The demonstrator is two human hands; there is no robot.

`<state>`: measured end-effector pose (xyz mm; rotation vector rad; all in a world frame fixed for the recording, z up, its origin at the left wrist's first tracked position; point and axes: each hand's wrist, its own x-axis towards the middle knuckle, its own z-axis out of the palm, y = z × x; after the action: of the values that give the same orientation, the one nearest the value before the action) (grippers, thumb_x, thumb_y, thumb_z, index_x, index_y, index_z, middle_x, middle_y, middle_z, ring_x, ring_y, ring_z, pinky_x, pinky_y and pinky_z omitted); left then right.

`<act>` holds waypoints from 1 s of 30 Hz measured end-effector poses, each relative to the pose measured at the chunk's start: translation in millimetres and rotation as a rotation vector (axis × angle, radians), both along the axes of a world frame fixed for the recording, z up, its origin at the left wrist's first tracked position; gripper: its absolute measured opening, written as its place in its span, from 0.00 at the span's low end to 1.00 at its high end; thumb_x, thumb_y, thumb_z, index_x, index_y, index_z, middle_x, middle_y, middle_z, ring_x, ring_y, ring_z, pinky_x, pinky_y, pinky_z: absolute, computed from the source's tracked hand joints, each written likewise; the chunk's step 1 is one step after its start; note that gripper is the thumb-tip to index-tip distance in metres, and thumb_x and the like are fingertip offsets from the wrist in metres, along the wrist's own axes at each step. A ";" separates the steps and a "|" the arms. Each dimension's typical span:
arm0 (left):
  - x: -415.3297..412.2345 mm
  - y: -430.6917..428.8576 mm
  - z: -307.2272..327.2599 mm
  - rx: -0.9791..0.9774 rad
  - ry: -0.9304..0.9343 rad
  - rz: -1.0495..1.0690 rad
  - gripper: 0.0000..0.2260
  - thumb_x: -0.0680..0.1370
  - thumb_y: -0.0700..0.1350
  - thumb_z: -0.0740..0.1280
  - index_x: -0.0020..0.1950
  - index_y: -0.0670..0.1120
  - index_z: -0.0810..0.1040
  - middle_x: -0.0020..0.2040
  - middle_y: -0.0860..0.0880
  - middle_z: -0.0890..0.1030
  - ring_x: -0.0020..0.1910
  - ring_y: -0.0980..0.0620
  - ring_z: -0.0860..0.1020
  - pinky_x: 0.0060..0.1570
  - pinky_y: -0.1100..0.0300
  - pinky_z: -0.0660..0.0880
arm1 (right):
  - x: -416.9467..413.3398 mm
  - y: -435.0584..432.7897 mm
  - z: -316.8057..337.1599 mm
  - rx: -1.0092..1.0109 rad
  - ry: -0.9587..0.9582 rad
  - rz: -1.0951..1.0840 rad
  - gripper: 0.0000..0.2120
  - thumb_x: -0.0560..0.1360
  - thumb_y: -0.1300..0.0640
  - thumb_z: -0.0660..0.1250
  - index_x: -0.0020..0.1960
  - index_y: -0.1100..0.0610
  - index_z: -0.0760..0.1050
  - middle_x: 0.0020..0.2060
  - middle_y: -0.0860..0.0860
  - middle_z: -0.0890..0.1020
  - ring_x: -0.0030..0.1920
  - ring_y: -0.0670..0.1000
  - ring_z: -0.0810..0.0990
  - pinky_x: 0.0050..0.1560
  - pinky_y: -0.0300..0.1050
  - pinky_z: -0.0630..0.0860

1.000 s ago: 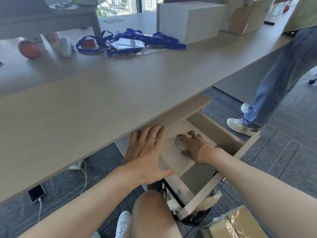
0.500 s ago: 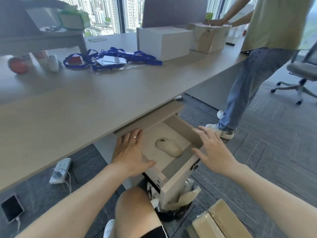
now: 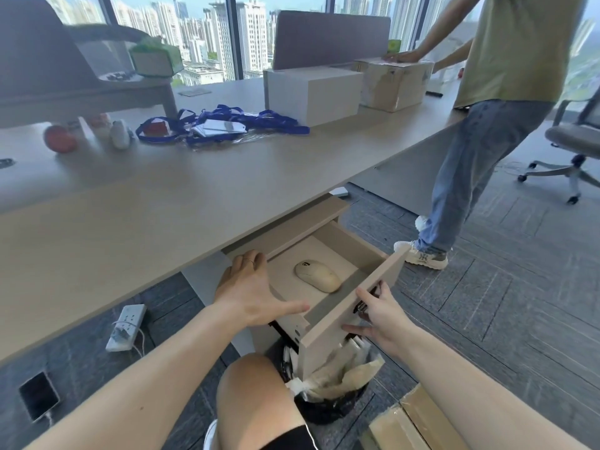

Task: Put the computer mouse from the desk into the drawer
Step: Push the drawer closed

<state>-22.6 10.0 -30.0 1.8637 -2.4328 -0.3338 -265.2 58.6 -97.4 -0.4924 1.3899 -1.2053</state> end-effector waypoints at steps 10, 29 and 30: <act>4.3 -8.3 -2.5 -0.091 -0.032 -0.050 0.58 0.59 0.82 0.59 0.77 0.46 0.58 0.77 0.46 0.61 0.75 0.46 0.57 0.70 0.49 0.61 | 34.9 -47.8 5.2 -0.015 0.017 -0.017 0.22 0.81 0.55 0.64 0.73 0.46 0.63 0.70 0.50 0.69 0.67 0.58 0.69 0.49 0.68 0.81; 18.0 -33.8 -28.2 -0.389 -0.029 -0.111 0.17 0.70 0.40 0.75 0.57 0.45 0.78 0.53 0.47 0.78 0.50 0.47 0.74 0.41 0.56 0.72 | 81.2 -127.5 -1.9 0.017 -0.123 -0.029 0.33 0.82 0.64 0.52 0.80 0.39 0.50 0.78 0.49 0.60 0.74 0.61 0.61 0.53 0.68 0.80; 19.1 -35.1 -29.1 -0.391 -0.024 -0.111 0.19 0.68 0.37 0.75 0.57 0.45 0.78 0.52 0.47 0.78 0.49 0.47 0.74 0.39 0.57 0.70 | 82.8 -129.9 -2.0 0.012 -0.128 -0.029 0.34 0.82 0.65 0.52 0.80 0.39 0.49 0.77 0.49 0.60 0.73 0.60 0.62 0.54 0.68 0.79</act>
<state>-3.5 -25.1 -59.1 1.5799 -2.4018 0.1532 -182.4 -71.4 -99.4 -0.3811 1.2981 -1.2301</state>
